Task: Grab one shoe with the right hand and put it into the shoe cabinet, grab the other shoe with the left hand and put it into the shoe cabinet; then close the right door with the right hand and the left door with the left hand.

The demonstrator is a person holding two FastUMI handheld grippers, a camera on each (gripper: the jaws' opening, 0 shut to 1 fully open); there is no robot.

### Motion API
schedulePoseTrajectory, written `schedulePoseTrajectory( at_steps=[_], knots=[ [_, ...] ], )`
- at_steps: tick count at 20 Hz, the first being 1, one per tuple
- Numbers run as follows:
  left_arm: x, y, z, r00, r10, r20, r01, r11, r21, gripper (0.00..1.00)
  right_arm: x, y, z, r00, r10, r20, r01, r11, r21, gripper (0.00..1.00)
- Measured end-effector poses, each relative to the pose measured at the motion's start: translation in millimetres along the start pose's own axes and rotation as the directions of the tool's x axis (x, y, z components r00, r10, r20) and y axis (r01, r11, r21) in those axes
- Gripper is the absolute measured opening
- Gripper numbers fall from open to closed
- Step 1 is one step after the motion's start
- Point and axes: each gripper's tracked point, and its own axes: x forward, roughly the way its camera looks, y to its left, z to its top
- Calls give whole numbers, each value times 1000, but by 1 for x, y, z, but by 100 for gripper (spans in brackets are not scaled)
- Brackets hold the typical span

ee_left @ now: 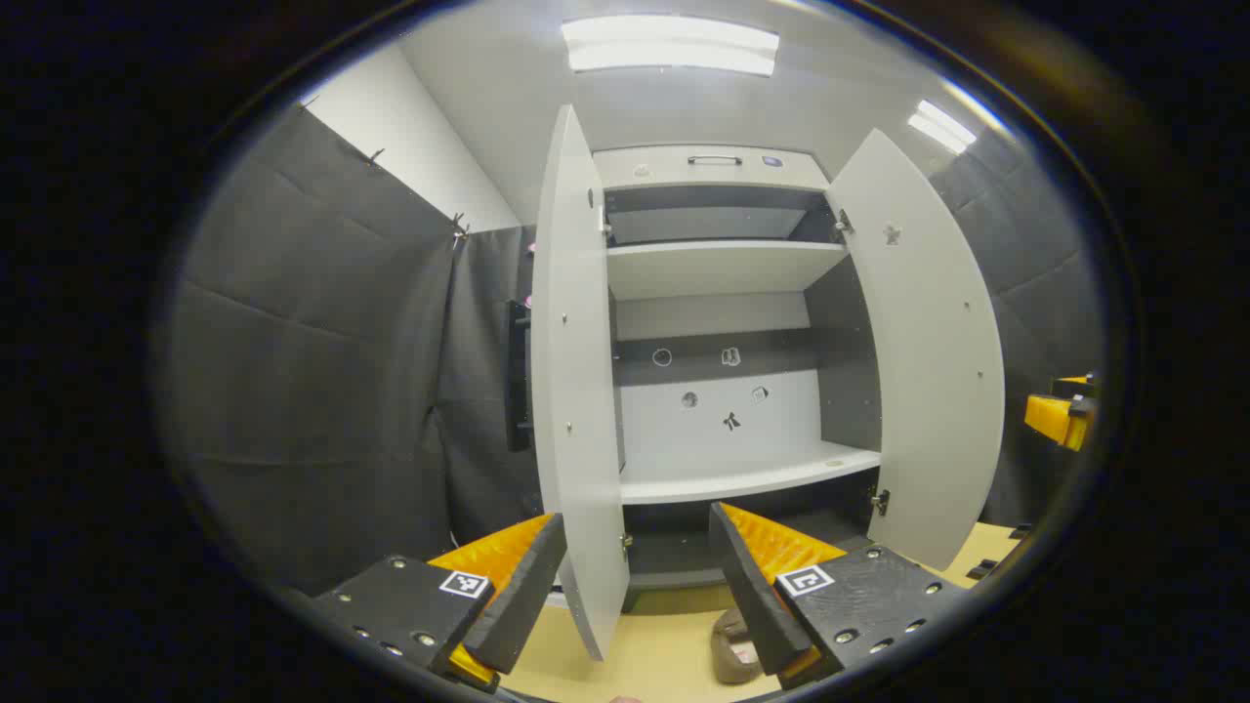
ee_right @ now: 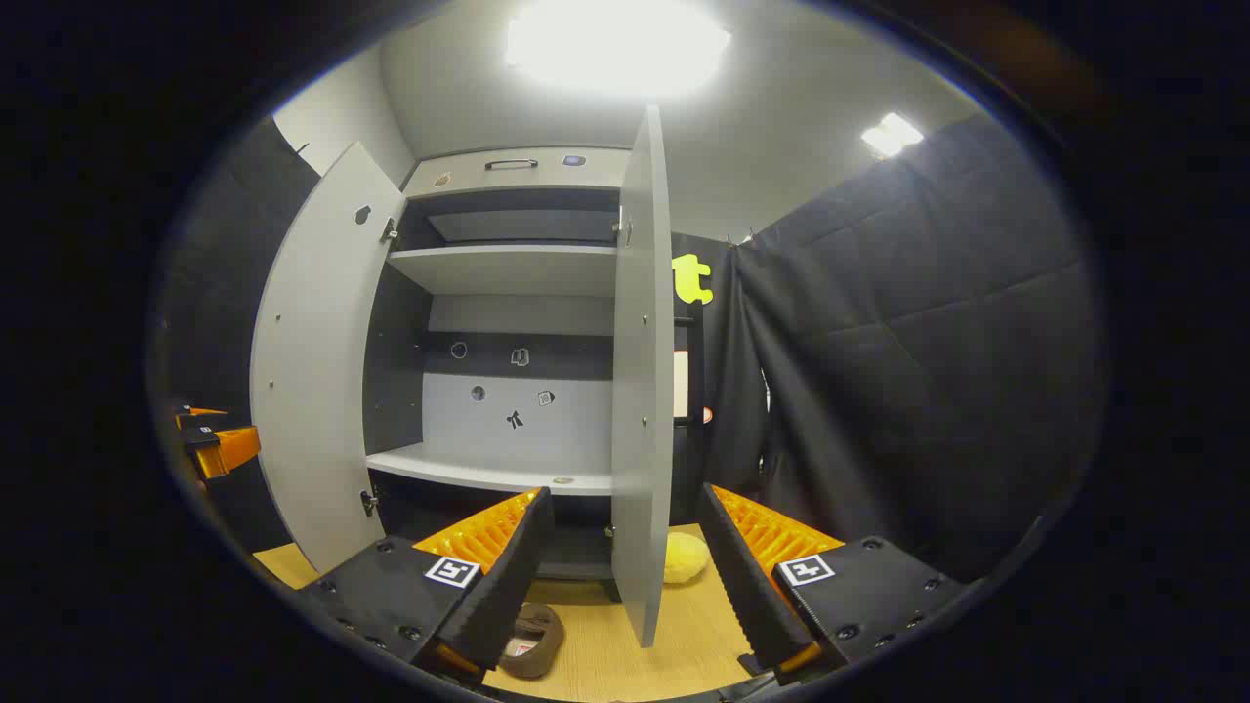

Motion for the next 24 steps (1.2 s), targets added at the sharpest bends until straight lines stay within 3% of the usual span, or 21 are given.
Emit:
schedulePoseTrajectory(
  at_steps=[5,18,24],
  knots=[
    [0,1,0,1000,0,10,0,1000,15,97,2,0,2,1000,3,10,-3,1000,2,92],
    [0,3,2,1000,12,18,-13,1000,24,97,9,-1,-6,1000,26,-1,-26,1000,4,95],
    [-2,5,5,999,30,31,-31,999,34,97,23,10,-25,996,86,-23,-86,996,34,95]
  ],
)
